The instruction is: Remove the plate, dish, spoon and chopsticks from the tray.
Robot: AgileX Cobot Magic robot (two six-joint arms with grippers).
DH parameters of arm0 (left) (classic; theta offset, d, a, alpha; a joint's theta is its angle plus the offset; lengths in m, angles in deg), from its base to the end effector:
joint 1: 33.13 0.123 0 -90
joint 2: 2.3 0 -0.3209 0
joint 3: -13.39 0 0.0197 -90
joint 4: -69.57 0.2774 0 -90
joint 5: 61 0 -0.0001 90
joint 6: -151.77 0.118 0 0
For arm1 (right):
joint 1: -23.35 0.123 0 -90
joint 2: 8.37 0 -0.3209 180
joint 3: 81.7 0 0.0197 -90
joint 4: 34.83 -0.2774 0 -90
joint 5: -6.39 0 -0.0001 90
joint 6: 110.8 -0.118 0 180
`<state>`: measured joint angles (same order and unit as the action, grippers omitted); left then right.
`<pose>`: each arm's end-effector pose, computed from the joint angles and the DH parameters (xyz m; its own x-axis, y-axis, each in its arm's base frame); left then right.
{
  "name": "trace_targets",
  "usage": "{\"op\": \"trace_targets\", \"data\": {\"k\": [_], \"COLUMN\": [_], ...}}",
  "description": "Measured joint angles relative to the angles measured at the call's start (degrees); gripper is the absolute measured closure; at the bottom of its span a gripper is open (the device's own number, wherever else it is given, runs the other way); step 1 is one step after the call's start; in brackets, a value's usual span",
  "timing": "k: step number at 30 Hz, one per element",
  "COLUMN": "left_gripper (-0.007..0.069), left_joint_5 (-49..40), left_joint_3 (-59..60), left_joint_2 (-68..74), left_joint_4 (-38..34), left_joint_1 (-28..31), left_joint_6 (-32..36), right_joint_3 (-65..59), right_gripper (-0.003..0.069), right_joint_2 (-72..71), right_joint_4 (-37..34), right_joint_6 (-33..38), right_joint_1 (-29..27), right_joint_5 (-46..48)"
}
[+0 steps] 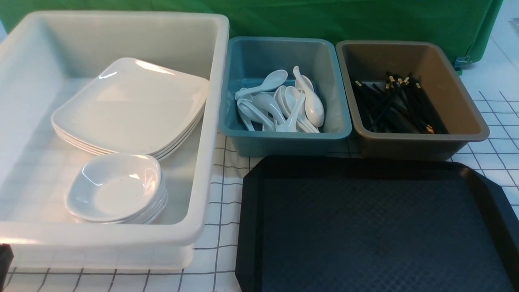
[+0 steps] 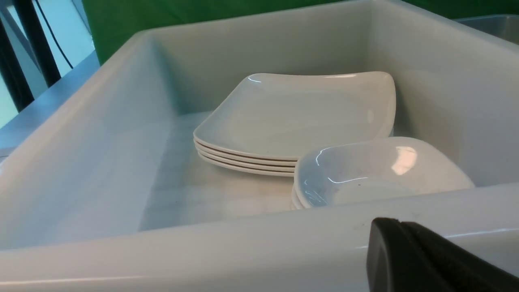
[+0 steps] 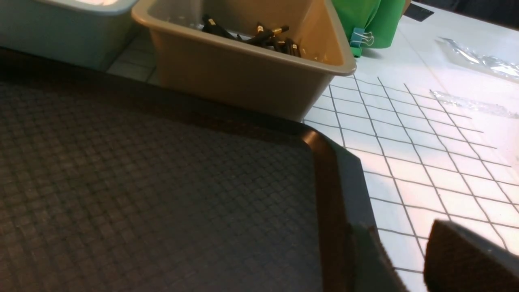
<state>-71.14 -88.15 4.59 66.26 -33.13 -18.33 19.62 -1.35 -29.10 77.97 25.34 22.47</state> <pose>0.0738 -0.0012 0.1923 -0.0936 0.1157 -0.9889 0.0211 0.9932 0.1142 0.0722 -0.0008 0.1786 -0.1946 -0.2534 -0.9476 -0.0574 0.9673 -0.2469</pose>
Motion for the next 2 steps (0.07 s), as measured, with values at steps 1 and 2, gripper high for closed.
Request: {"op": "trace_targets", "data": {"k": [1,2], "left_gripper": [0.062,0.062], "left_joint_5": [0.0,0.0], "left_joint_3": [0.0,0.0], "left_joint_2": [0.0,0.0], "left_joint_4": [0.0,0.0], "left_joint_1": [-0.03,-0.03], "left_joint_6": [0.0,0.0], "right_joint_3": [0.0,0.0], "right_gripper": [0.0419,0.0419], "right_joint_2": [0.0,0.0], "right_joint_4": [0.0,0.0], "right_joint_6": [0.0,0.0], "right_joint_1": [0.0,0.0], "right_joint_5": [-0.06,-0.06]}}
